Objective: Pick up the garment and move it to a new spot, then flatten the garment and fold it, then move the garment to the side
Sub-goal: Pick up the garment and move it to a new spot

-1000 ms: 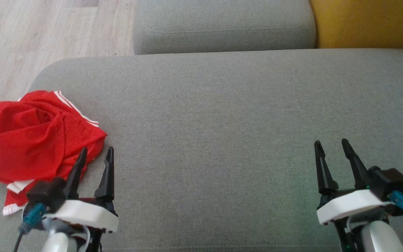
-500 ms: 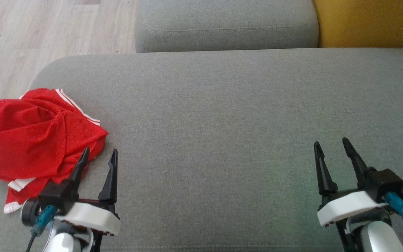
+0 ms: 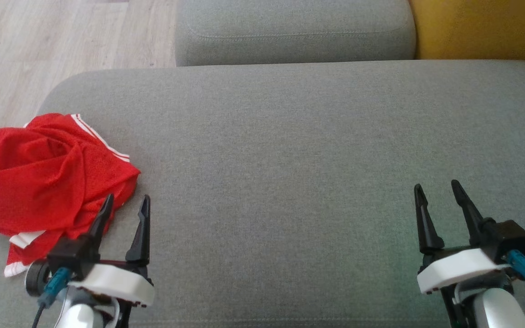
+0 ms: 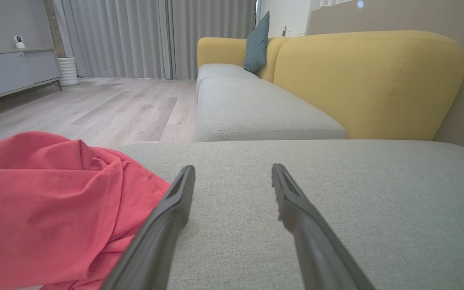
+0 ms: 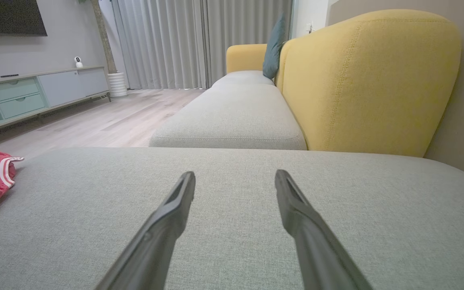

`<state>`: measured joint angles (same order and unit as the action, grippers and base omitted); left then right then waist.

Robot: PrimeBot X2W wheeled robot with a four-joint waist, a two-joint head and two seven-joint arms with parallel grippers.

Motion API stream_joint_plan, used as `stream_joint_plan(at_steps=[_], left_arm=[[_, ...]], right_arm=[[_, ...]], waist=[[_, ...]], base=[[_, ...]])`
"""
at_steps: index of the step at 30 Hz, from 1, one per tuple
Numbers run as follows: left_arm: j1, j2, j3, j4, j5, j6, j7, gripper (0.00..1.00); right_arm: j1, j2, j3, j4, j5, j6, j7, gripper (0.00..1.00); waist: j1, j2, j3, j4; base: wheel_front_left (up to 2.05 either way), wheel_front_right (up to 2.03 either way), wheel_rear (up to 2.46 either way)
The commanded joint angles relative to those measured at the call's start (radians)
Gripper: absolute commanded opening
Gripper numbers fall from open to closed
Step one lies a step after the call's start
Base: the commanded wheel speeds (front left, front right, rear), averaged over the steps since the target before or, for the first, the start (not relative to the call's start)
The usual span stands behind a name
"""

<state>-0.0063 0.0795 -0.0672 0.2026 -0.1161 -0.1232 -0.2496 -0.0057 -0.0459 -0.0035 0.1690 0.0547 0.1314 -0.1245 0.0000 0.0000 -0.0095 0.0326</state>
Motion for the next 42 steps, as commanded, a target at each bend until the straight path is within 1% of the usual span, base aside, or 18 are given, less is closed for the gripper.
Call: stream_joint_plan(at_steps=[1, 7, 11, 14, 22, 29, 34, 42], left_arm=[[-0.058, 0.004, 0.039, -0.027, 0.001, -0.002, -0.012, 1.00], [-0.061, 0.002, 0.048, -0.023, 0.002, 0.002, -0.012, 1.00], [-0.070, 0.001, 0.053, -0.016, 0.005, 0.008, -0.012, 1.00], [-0.079, 0.003, 0.056, -0.011, 0.007, 0.010, -0.012, 1.00], [-0.100, 0.010, 0.069, -0.001, 0.002, 0.012, -0.012, 1.00], [-0.098, 0.019, 0.090, -0.005, 0.000, 0.017, -0.012, 1.00], [-0.101, 0.022, 0.095, -0.007, -0.006, 0.014, -0.012, 1.00], [-0.104, 0.020, 0.102, -0.012, -0.008, 0.011, -0.012, 1.00]], right_arm=[[-0.019, -0.004, 0.021, -0.031, 0.012, -0.001, -0.012, 1.00], [-0.020, -0.004, 0.023, -0.032, 0.026, -0.001, -0.015, 1.00], [-0.019, -0.004, 0.035, -0.037, 0.039, -0.001, -0.016, 1.00], [-0.020, -0.004, 0.047, -0.039, 0.044, -0.001, -0.015, 1.00], [-0.031, -0.004, 0.075, -0.042, 0.076, -0.001, -0.020, 1.00], [-0.046, -0.004, 0.093, -0.039, 0.088, -0.001, -0.021, 1.00], [-0.057, -0.004, 0.094, -0.035, 0.081, -0.001, -0.019, 1.00], [-0.067, -0.004, 0.099, -0.031, 0.074, -0.001, -0.017, 1.00]], waist=[[0.0000, 0.0000, 0.001, 0.001], [0.0000, 0.0000, 0.004, 0.011], [0.0000, 0.0000, 0.009, 0.043], [0.0000, 0.0000, 0.013, 0.081], [0.0000, 0.0000, 0.019, 0.214], [0.0000, 0.0000, 0.024, 0.295], [0.0000, 0.0000, 0.035, 0.323], [0.0000, 0.0000, 0.047, 0.328]], base=[[0.00, 0.00, 0.00], [0.00, 0.00, 0.00], [0.00, 0.00, 0.00], [0.00, 0.00, 0.00], [0.00, 0.00, 0.00], [0.00, 0.00, 0.00], [0.00, 0.00, 0.00], [0.00, 0.00, 0.00]])
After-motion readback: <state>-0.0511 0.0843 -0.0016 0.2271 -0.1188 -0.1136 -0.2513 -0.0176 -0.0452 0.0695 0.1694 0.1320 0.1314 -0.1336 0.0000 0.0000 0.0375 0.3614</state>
